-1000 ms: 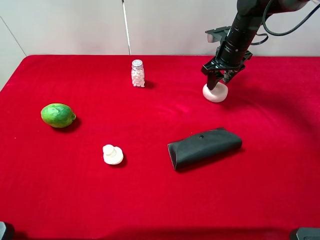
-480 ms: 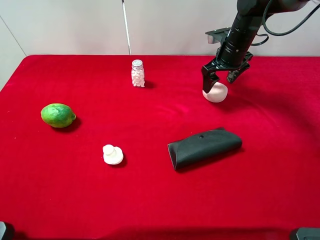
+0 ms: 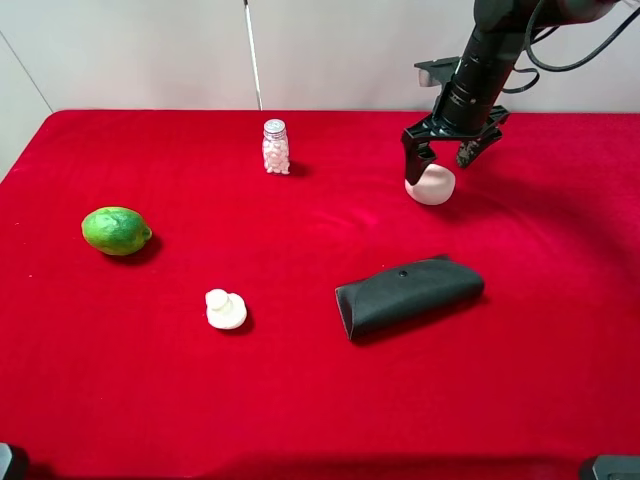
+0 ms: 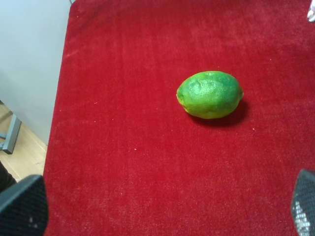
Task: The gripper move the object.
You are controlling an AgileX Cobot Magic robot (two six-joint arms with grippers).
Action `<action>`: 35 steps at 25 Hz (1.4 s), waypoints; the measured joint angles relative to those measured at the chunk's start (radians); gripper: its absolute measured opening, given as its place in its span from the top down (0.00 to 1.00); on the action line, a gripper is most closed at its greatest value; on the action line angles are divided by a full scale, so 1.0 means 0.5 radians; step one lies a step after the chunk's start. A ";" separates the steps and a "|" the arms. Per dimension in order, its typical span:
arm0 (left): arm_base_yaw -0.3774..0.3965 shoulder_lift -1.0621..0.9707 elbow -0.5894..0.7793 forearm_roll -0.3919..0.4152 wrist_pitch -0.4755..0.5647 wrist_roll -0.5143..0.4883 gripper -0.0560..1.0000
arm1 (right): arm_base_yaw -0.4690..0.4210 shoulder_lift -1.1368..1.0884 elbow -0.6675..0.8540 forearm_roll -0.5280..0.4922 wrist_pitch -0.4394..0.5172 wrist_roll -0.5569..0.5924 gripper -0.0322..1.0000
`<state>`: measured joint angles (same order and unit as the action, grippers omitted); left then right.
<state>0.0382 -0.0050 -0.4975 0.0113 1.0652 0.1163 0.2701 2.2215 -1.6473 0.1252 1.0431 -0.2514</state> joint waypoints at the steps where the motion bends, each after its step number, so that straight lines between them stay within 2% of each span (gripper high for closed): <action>1: 0.000 0.000 0.000 0.000 0.000 0.000 0.02 | 0.000 -0.005 0.000 -0.002 0.002 0.000 0.30; 6: 0.000 0.000 0.000 0.000 0.000 0.000 0.02 | 0.036 -0.118 0.000 0.001 0.052 -0.004 0.30; 15: 0.000 0.000 0.000 0.000 0.000 0.000 0.02 | 0.101 -0.354 0.000 0.008 0.329 0.008 0.30; 18: 0.000 0.000 0.000 0.000 0.000 0.000 0.02 | 0.117 -0.461 0.044 0.003 0.335 0.055 0.30; 24: 0.000 0.000 0.000 0.000 0.000 0.000 0.02 | 0.117 -0.749 0.366 -0.003 0.339 0.091 0.30; 35: 0.000 0.000 0.000 0.000 0.000 0.000 0.02 | 0.117 -1.460 1.215 0.046 0.215 0.099 0.30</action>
<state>0.0382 -0.0050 -0.4975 0.0113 1.0652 0.1163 0.3285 1.4916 -1.0397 0.1480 1.1507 -0.2017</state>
